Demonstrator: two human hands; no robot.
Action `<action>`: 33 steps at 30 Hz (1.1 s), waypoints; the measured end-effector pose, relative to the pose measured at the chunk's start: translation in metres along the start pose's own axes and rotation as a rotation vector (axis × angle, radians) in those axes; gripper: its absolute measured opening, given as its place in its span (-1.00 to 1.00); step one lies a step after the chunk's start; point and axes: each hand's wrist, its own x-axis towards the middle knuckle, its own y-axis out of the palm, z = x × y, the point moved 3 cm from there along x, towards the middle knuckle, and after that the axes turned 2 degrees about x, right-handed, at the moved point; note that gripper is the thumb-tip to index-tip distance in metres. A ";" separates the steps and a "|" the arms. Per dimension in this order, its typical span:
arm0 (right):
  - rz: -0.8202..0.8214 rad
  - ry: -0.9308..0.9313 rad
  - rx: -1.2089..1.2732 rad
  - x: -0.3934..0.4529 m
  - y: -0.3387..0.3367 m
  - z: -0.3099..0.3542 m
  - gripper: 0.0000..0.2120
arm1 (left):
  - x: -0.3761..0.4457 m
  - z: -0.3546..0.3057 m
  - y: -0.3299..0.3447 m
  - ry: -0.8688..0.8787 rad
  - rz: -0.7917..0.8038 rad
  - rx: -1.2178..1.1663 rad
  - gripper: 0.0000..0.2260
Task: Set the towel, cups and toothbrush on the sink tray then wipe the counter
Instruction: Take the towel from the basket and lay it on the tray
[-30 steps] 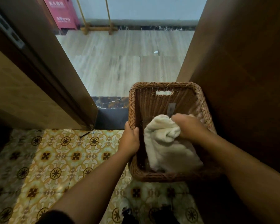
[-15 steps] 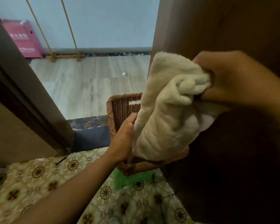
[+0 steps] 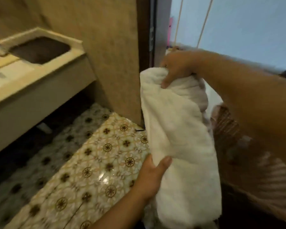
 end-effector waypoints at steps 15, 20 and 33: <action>0.080 -0.450 0.004 0.342 0.017 0.257 -0.71 | 0.105 -0.044 -0.303 -0.044 -0.423 -0.230 -0.73; 0.065 -0.498 -0.046 0.440 -0.005 0.280 -0.70 | 0.180 -0.067 -0.362 -0.040 -0.466 -0.193 -0.50; 0.058 -0.634 -0.163 0.751 -0.096 0.308 -0.66 | 0.432 -0.195 -0.490 0.130 -0.454 -0.341 -0.66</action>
